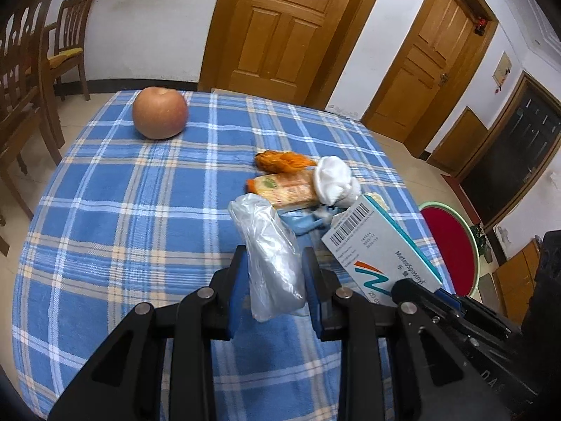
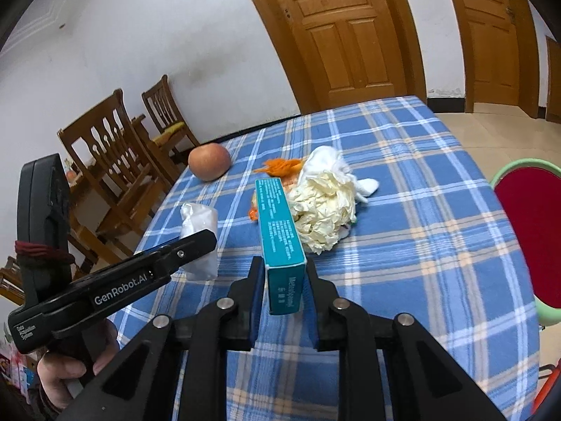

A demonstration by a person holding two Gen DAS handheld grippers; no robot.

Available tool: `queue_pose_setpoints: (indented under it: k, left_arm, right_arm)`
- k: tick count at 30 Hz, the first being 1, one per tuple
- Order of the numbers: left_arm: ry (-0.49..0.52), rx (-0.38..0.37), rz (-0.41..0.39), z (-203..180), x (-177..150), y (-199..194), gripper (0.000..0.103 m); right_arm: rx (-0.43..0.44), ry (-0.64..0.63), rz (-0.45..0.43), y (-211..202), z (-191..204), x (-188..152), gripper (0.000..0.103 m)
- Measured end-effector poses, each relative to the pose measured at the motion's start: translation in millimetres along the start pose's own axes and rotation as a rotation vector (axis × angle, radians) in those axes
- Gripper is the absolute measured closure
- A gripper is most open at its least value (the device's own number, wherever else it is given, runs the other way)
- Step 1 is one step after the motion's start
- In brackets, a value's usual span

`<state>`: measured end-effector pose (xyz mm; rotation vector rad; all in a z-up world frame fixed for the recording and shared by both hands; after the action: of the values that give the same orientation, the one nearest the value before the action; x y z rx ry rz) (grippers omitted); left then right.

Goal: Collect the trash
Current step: 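Grasp the clear plastic bag with the left gripper while the right grasps the teal tissue box, then carry the plastic bag and teal box over the red bucket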

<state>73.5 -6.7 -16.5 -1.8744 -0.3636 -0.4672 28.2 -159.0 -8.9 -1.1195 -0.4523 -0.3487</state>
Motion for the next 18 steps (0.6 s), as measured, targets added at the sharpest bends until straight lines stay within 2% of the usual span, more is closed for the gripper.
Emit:
queue_pose_setpoints:
  k: [13, 18]
  left_arm:
    - [0.066, -0.072, 0.013, -50.2, 3.2, -3.1, 0.072]
    - [0.107, -0.074, 0.007, -72.2, 6.8, -2.8, 0.072]
  right_arm:
    - [-0.033, 0.071, -0.110, -53.3, -37.0, -6.0, 0.080]
    - [-0.060, 0.108, -0.152, -71.6, -57.7, -5.6, 0.080]
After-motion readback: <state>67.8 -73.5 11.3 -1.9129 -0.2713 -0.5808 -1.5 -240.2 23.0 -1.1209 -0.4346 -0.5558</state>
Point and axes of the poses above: each gripper's, at about its wrist camera, not at the fingertips, and y roughly the way its jaws point, z to its left, x to its top, the point moved 4 cm from there along y, roughly the way its jaws point, and after that the axes turned 11 degrees about z, right-handed, at the moved point
